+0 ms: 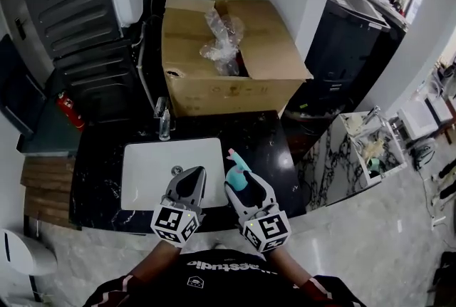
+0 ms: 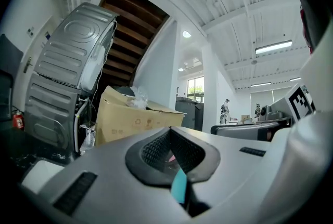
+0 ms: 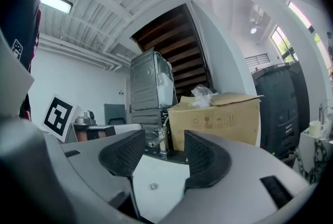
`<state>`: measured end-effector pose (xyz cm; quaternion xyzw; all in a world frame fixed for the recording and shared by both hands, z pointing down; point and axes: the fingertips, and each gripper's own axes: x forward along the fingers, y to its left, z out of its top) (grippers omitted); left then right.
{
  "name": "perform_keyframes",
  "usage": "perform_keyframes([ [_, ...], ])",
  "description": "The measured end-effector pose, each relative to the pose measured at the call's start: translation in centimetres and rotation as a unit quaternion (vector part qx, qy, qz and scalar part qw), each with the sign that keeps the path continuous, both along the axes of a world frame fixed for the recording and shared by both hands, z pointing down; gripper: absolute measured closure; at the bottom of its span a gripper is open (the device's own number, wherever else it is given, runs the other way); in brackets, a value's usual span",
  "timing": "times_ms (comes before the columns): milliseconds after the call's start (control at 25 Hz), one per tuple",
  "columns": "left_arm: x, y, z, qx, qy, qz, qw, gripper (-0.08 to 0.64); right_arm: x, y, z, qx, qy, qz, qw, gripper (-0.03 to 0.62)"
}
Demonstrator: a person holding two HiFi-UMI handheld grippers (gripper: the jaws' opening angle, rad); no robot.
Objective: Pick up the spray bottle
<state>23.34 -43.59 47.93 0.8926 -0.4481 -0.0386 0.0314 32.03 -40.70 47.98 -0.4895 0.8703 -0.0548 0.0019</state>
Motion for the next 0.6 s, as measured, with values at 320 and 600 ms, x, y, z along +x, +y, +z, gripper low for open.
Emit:
perform_keyframes([
  [320, 1.7, -7.6, 4.1, -0.029, -0.004, -0.005, 0.9996, 0.545, 2.9, -8.6, 4.5, -0.028, 0.012, 0.013, 0.999, 0.328],
  [600, 3.5, -11.5, 7.1, -0.049, -0.012, -0.009, 0.9987, 0.545, 4.8, -13.3, 7.8, -0.054, 0.015, 0.006, 0.998, 0.328],
])
